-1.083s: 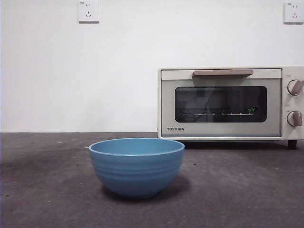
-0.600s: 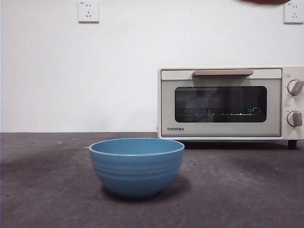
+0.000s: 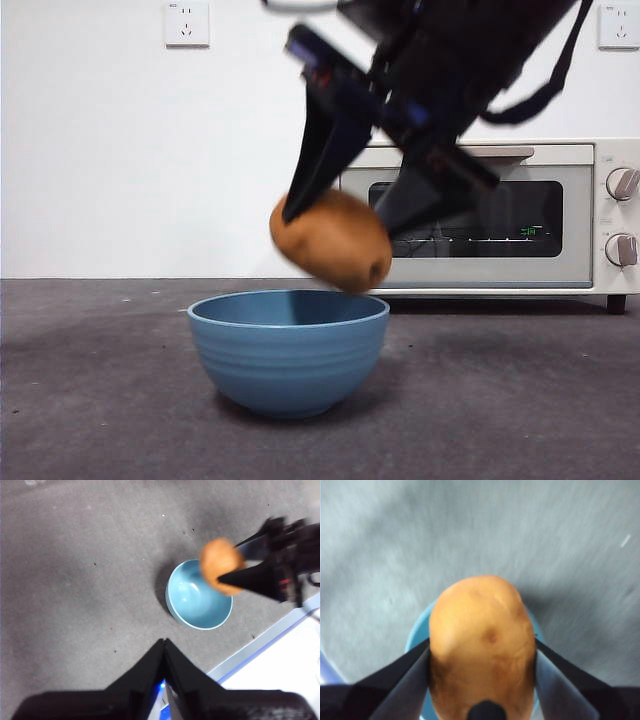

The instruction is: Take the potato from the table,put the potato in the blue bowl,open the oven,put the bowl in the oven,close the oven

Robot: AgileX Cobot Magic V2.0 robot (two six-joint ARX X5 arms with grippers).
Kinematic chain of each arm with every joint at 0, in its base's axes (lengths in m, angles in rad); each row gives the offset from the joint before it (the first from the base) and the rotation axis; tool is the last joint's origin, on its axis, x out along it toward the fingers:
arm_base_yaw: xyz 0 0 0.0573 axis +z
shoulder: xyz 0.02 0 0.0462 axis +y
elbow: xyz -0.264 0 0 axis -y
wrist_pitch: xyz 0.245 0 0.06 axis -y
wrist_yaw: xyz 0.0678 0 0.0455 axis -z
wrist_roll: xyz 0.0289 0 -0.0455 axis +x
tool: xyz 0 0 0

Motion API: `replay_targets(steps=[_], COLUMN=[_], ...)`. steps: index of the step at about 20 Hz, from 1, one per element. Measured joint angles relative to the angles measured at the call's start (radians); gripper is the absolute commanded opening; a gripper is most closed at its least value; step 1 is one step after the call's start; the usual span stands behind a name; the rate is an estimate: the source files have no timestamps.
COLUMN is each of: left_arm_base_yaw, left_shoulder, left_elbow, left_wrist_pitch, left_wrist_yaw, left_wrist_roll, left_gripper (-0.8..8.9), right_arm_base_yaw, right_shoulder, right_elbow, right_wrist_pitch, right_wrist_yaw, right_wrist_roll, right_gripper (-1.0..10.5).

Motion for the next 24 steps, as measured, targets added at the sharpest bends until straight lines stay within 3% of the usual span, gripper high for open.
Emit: replay_targets(steps=[4, 7, 9, 18, 22, 24], left_arm_base_yaw=[0.0, 0.0, 0.0, 0.0, -0.028, -0.055], left_shoulder=[0.0, 0.0, 0.0, 0.026, 0.038, 0.065], left_elbow=[0.0, 0.0, 0.0, 0.0, 0.0, 0.0], left_wrist_pitch=[0.01, 0.02, 0.026, 0.039, 0.114, 0.182], left_wrist_yaw=[0.0, 0.0, 0.0, 0.0, 0.002, 0.003], left_wrist_roll=[0.01, 0.011, 0.011, 0.011, 0.01, -0.002], left_gripper=[-0.04, -0.04, -0.04, -0.04, -0.04, -0.05], right_arm_base_yaw=[0.0, 0.002, 0.007, 0.033, 0.033, 0.033], right_shoulder=[0.047, 0.049, 0.049, 0.049, 0.042, 0.013], right_elbow=[0.0, 0.0, 0.0, 0.023, 0.2, 0.298], right_wrist_pitch=[0.011, 0.027, 0.031, 0.013, -0.21, -0.367], right_wrist_yaw=[-0.031, -0.027, -0.022, 0.011, 0.024, 0.09], right_wrist_roll=[0.045, 0.07, 0.082, 0.1, 0.053, -0.007], right_gripper=[0.2, 3.4, 4.4, 4.5, 4.4, 4.4])
